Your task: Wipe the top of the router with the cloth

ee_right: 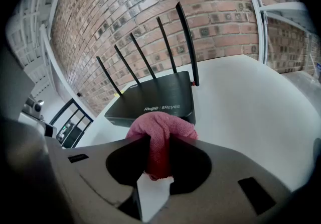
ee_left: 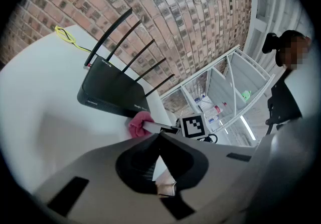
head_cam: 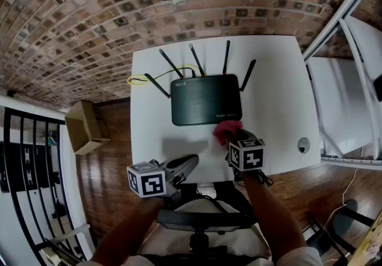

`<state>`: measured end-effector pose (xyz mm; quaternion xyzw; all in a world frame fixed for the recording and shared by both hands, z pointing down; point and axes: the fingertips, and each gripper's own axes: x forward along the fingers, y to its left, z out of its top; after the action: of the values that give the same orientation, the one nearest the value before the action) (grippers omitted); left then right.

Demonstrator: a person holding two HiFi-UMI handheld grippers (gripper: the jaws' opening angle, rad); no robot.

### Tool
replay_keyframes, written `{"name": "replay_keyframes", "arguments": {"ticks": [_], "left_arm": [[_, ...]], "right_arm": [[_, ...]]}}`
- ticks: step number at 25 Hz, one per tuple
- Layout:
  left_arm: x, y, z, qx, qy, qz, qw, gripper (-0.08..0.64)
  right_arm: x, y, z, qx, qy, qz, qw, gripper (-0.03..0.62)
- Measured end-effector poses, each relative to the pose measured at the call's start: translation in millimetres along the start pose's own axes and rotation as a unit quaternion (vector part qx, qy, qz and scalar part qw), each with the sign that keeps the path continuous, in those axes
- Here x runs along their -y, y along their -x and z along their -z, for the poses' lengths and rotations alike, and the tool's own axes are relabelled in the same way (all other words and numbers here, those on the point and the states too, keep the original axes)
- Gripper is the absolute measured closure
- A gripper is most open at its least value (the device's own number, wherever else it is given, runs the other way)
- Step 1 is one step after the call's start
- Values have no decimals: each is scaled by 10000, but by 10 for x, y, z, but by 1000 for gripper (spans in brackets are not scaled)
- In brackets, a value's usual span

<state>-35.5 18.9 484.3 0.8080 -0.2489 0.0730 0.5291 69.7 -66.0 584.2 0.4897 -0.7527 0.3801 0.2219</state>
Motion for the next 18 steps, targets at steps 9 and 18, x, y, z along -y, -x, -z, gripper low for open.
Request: {"name": "replay_keyframes", "arguments": {"ticks": [9, 18], "left_arm": [[96, -155, 7, 45, -10, -64, 10000, 551], [207, -275, -2, 122, -144, -92, 9998, 551]], "right_arm": [[165, 75, 2, -28, 89, -107, 9999, 489], [411, 193, -18, 36, 55, -18, 10000, 489]]}}
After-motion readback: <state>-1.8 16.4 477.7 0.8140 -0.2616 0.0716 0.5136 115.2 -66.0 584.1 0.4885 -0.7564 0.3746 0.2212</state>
